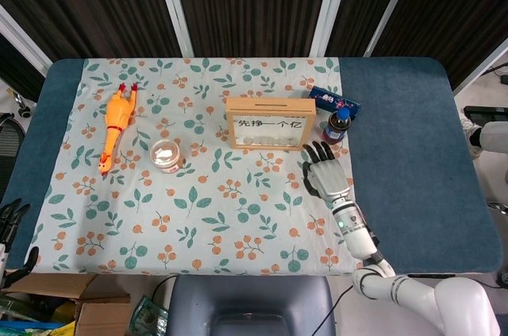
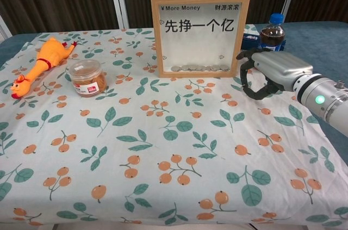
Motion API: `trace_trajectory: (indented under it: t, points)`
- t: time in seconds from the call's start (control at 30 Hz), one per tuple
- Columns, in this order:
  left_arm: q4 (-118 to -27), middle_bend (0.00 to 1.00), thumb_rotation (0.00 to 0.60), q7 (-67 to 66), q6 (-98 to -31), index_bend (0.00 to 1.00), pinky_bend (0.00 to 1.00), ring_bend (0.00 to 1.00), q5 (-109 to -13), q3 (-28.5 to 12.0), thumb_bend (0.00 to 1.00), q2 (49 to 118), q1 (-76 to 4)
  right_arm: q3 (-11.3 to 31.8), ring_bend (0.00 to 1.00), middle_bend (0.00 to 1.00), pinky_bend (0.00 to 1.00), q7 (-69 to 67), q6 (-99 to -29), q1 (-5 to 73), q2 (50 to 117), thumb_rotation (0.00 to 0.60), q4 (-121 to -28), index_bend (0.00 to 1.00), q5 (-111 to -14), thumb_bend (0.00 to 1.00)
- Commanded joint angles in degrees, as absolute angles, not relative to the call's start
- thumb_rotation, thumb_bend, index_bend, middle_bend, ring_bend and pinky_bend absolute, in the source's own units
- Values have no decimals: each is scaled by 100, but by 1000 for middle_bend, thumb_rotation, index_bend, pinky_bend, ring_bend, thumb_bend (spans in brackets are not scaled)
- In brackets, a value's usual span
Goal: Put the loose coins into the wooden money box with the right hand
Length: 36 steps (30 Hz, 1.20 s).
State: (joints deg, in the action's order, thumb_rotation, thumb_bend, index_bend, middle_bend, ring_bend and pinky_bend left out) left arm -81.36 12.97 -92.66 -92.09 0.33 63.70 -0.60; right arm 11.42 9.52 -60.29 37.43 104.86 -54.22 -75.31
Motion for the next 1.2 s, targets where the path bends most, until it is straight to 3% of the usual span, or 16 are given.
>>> trace_trajectory:
  t: [0.03, 0.3, 0.5, 0.83, 1.03, 1.2]
  points:
    - [-8138, 0, 600, 1297, -9271, 0, 0, 0, -9203, 28, 437, 6369, -58, 1106, 0, 220, 0, 828, -6679, 3583, 9984, 600, -6261, 725, -7955, 610]
    - [-8159, 0, 600, 1253, -9269, 0, 0, 0, -9211, 29, 437, 6376, -60, 1380, 0, 220, 0, 833, -7293, 3390, 8991, 600, -8086, 719, -8157, 610]
    - [-8166, 0, 600, 1242, -9231, 0, 0, 0, -9223, 38, 437, 6374, -81, 2050, 0, 220, 0, 952, -7272, 3622, 8820, 600, -8515, 710, -7694, 610]
    - [-8163, 0, 600, 1225, -9158, 0, 0, 0, -9178, 24, 437, 6380, -113, 3047, 0, 220, 0, 2127, -6593, 4601, 8905, 600, -8050, 709, -6344, 610]
    - [-8164, 0, 600, 1223, -9115, 0, 0, 0, -9185, 40, 437, 6381, -130, 3332, 0, 220, 0, 2632, -6079, 5177, 9095, 600, -7581, 709, -5334, 609]
    - [-8166, 0, 600, 1233, -9093, 0, 0, 0, -9136, 18, 437, 6375, -137, 3270, 0, 220, 0, 3018, -5953, 5584, 9310, 600, -7183, 708, -5011, 610]
